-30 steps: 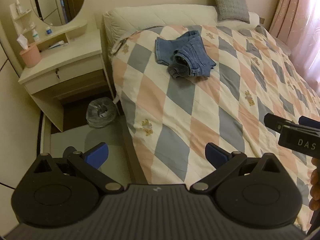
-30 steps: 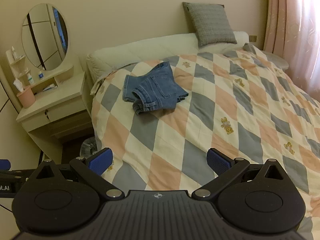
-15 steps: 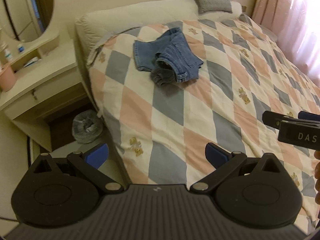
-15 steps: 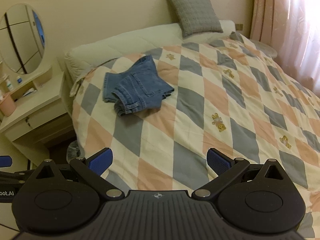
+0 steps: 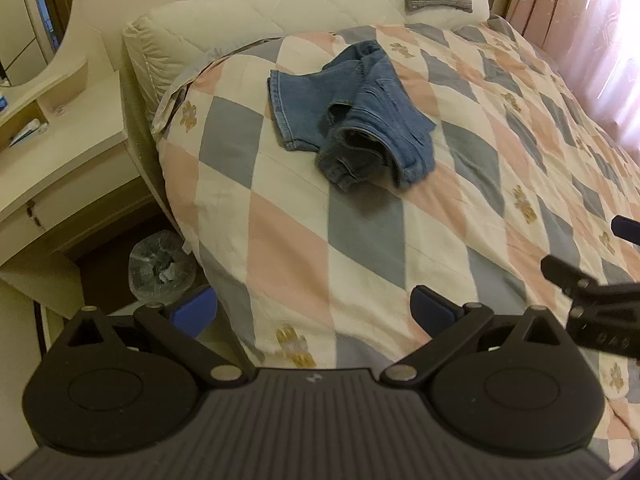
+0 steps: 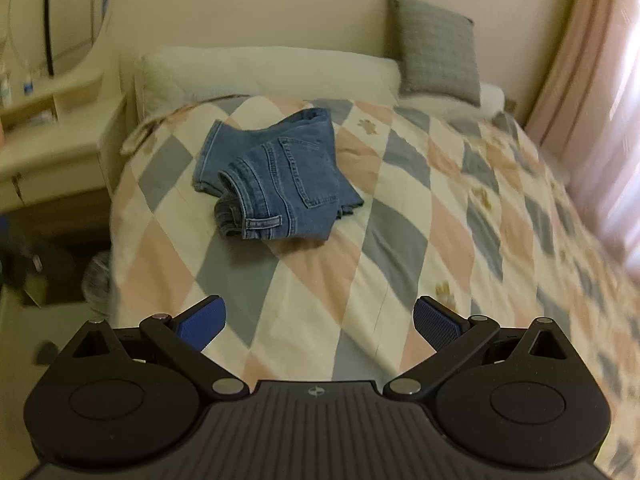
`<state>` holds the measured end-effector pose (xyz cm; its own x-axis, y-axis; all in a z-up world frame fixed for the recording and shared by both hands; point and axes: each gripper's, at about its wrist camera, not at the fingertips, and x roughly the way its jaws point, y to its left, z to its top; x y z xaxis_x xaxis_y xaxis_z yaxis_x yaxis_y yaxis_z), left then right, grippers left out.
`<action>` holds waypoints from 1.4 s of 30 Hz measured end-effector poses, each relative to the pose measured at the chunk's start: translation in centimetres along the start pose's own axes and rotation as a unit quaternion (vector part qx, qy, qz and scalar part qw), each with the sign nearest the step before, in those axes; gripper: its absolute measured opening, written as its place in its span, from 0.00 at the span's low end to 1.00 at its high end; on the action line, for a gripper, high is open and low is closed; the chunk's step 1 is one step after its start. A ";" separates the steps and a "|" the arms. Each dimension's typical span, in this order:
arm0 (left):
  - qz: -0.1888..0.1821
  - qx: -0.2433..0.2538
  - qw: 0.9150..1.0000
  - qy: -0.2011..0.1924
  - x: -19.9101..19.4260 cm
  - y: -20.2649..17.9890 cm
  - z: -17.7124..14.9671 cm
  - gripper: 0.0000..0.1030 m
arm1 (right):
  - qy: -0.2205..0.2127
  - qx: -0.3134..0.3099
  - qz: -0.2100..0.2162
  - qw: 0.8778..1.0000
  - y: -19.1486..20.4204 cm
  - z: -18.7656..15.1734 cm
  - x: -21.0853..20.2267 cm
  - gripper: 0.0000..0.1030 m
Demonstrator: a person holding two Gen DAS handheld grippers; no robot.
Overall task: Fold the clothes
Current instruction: 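Move both grippers toward the folded blue jeans on the bed, then grasp the jeans waistband with the right gripper while the left gripper grasps a leg hem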
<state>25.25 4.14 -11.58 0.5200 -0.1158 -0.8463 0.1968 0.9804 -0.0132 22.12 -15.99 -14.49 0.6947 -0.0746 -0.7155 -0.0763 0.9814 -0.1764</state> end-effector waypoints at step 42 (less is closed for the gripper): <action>0.041 0.343 0.934 -0.090 24.9 -10.2 7.5 0.79 | 0.005 0.031 -0.050 0.998 -15.3 8.0 25.8 0.32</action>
<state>42.43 -9.89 -28.51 0.6765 -0.1300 -0.7249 0.6035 0.6620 0.4445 46.93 -31.48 -24.88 0.6897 -0.1739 -0.7029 0.0376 0.9780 -0.2051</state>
